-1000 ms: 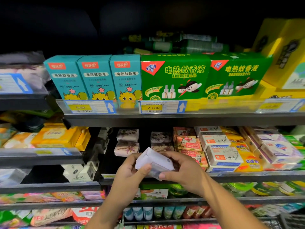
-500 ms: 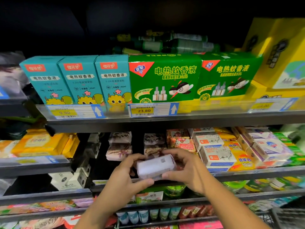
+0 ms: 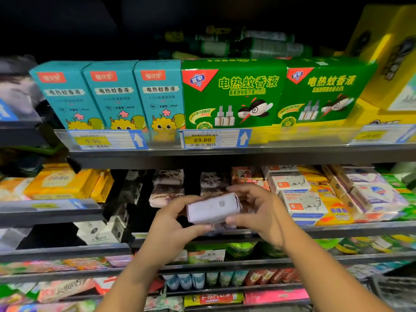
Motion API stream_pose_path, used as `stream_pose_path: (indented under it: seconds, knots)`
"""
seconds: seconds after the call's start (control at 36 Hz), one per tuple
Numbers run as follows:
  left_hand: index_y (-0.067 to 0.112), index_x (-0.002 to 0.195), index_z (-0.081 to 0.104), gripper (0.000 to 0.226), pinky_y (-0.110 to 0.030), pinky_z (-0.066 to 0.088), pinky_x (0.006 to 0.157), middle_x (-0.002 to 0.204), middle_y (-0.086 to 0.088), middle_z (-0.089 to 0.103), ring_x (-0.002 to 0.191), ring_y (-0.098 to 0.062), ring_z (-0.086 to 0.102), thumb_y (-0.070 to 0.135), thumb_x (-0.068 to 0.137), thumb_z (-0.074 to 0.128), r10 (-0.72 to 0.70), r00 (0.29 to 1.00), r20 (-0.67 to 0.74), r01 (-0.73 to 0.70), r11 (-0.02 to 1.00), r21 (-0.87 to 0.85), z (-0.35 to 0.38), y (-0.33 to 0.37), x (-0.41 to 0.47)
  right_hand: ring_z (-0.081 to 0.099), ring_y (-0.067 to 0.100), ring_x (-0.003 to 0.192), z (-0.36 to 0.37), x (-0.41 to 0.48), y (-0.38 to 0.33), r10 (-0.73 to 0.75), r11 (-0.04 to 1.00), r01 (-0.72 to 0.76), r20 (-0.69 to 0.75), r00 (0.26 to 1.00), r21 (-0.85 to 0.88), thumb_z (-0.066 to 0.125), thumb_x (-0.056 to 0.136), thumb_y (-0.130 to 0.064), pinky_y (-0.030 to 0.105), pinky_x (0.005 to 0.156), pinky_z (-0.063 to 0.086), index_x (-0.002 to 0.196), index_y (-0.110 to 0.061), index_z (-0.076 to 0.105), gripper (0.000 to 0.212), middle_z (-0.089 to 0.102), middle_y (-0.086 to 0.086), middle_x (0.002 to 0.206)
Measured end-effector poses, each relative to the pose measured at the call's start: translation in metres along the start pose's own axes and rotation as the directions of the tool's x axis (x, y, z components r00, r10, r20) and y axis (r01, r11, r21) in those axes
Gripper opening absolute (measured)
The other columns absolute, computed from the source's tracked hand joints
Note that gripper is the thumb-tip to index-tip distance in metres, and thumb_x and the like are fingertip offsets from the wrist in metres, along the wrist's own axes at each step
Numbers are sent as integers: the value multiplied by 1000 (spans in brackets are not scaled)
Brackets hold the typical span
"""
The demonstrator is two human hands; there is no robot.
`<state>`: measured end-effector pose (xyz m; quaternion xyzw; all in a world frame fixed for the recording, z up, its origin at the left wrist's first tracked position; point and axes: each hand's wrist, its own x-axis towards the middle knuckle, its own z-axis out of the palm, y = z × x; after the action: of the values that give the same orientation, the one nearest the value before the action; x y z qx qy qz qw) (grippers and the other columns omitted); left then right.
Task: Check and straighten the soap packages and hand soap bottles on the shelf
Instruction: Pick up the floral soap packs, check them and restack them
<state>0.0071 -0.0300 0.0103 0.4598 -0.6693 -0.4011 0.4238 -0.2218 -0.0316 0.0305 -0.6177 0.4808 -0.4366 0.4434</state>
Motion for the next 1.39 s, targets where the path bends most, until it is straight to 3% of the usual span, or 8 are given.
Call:
stream_pose_path:
  seconds: [0.11, 0.33, 0.5, 0.69, 0.83, 0.97, 1.11, 1.39]
  knots:
    - [7, 118, 62, 56, -32, 57, 73, 104, -13, 73, 92, -29, 70, 31, 71, 81, -276, 956, 102, 293, 872, -391, 10, 16, 7, 71, 14, 88, 3, 3, -7, 251, 939, -250, 25, 968, 238, 81, 79, -10, 24, 69, 57, 115, -12, 66, 38, 75, 4, 96]
    - [6, 96, 63, 31, -18, 31, 37, 59, -9, 51, 43, -16, 44, 37, 95, 58, -683, 660, 311, 745, 543, -387, 17, 19, 17, 62, 18, 52, 7, -1, -6, 664, 731, -676, 134, 736, 89, 67, 91, -46, 24, 46, 47, 105, -7, 67, 42, 67, 7, 66]
    - [10, 114, 67, 41, -28, 53, 58, 92, -10, 74, 76, -24, 69, 28, 78, 75, -500, 823, 269, 568, 723, -393, 9, 20, 24, 71, 8, 77, -6, 12, -16, 393, 919, -394, -32, 919, -28, 79, 84, -28, 11, 61, 49, 98, -21, 74, 16, 77, -6, 88]
    - [40, 106, 72, 54, -23, 51, 90, 110, 15, 72, 105, -6, 67, 10, 64, 90, -139, 986, 91, 147, 985, -90, -5, 5, 21, 62, -6, 99, -10, 10, 3, 61, 973, -57, 10, 998, -224, 89, 70, -9, 12, 85, 47, 101, -42, 63, 52, 66, -22, 105]
    - [42, 118, 62, 55, -4, 38, 89, 111, 29, 62, 107, 14, 54, 19, 72, 79, 286, 956, 60, -289, 893, 345, -11, -10, 18, 64, -3, 103, -3, 8, 11, 145, 961, -96, 178, 973, -258, 92, 68, -19, 17, 86, 51, 114, -40, 56, 61, 64, -17, 112]
    - [43, 111, 68, 40, -4, 38, 91, 114, 29, 60, 110, 12, 54, 28, 74, 69, 235, 968, 87, -251, 914, 320, -14, -24, 17, 67, 7, 103, 6, 12, 16, 181, 977, -159, 159, 971, -141, 85, 78, -26, 29, 92, 53, 112, -35, 65, 40, 71, -10, 110]
    - [69, 128, 34, 83, -7, 30, 101, 134, 43, 31, 123, 22, 30, 57, 65, 85, -147, 911, 386, -25, 913, 406, -22, -26, 22, 65, 4, 108, 14, 17, 22, 176, 974, -142, 199, 964, -174, 86, 77, -16, 28, 97, 51, 112, -36, 63, 46, 68, -10, 116]
    - [41, 150, 31, 71, -27, 35, 111, 152, 17, 31, 139, -8, 34, 47, 89, 68, -177, 949, 262, 10, 846, 533, -31, -50, 29, 51, 1, 123, 20, 32, 17, 198, 823, 32, 340, 919, -567, 72, 90, -34, 10, 91, 40, 144, -42, 42, 62, 54, -19, 139]
